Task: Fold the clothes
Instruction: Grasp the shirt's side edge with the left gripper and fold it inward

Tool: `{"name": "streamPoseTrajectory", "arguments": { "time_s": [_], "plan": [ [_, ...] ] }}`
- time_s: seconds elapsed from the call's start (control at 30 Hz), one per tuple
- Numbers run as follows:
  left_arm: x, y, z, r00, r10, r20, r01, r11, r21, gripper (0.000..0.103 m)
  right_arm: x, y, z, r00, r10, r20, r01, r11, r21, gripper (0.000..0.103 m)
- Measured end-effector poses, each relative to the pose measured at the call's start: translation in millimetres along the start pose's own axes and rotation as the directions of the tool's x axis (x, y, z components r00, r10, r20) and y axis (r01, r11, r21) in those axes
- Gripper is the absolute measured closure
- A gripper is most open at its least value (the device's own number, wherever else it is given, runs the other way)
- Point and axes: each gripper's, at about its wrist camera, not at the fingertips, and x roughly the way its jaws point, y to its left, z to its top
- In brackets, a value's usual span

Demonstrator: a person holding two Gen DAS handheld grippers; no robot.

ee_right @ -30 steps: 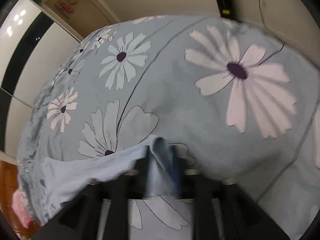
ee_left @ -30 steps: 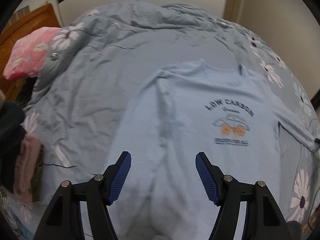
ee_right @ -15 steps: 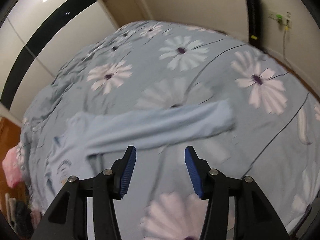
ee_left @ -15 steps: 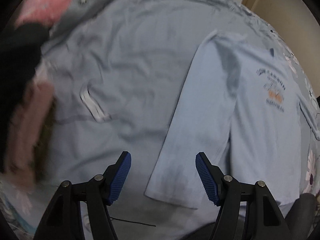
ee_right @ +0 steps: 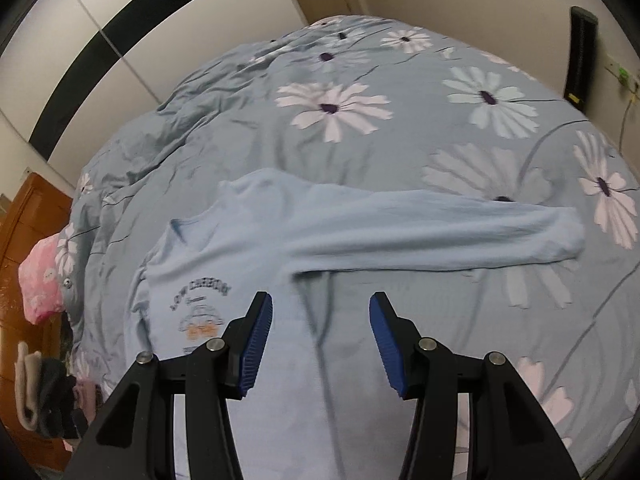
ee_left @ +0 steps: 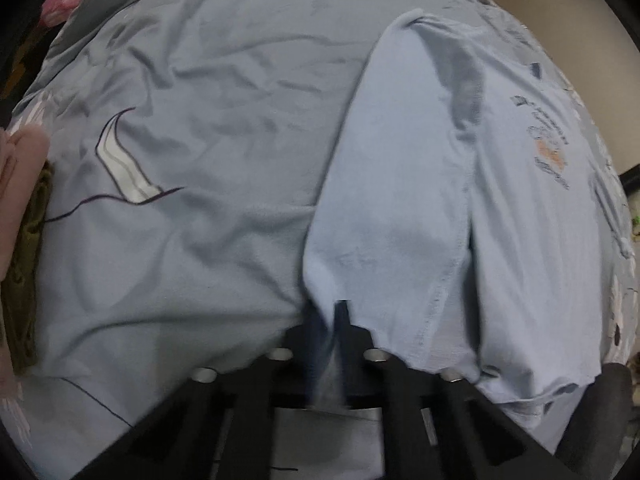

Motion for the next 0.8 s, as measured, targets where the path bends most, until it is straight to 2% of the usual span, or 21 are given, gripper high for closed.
{"name": "streamPoseTrajectory", "arguments": {
  "time_s": [0.13,0.23,0.37,0.53,0.57,0.63,0.7,0.73,0.8],
  "plan": [
    [-22,-1,15,0.994,0.079,0.075,-0.083,0.995,0.058,0.1,6,18,0,1.0,0.005,-0.014,-0.006,0.999,-0.038,0.051],
    [-45,11,43,0.969,0.204,0.136,-0.216,0.974,0.074,0.1,9,22,1,1.0,-0.006,-0.021,0.005,0.998,-0.058,0.051],
    [-60,36,89,0.901,0.401,0.164,-0.419,0.903,0.094,0.1,13,11,3,0.999,-0.037,-0.028,0.035,0.998,-0.046,0.051],
    [-52,69,125,0.794,0.593,0.134,-0.605,0.793,0.075,0.1,18,-13,-2,0.996,-0.075,-0.048,0.074,0.997,-0.009,0.051],
    [-47,75,131,0.777,0.618,0.116,-0.627,0.776,0.068,0.1,20,-18,-4,0.995,-0.082,-0.057,0.082,0.997,0.0,0.051],
    [-31,82,138,0.77,0.635,0.07,-0.638,0.767,0.065,0.1,23,-25,-9,0.993,-0.091,-0.072,0.092,0.996,0.013,0.051],
    [-18,85,143,0.78,0.623,0.051,-0.625,0.778,0.053,0.098,24,-31,-15,0.992,-0.093,-0.084,0.095,0.995,0.019,0.051],
    [-14,86,145,0.795,0.605,0.044,-0.607,0.794,0.041,0.096,24,-33,-18,0.992,-0.09,-0.089,0.092,0.996,0.019,0.051],
    [-13,85,142,0.845,0.534,0.042,-0.534,0.845,-0.004,0.096,23,-35,-24,0.992,-0.079,-0.097,0.081,0.997,0.018,0.051]
  ]
}}
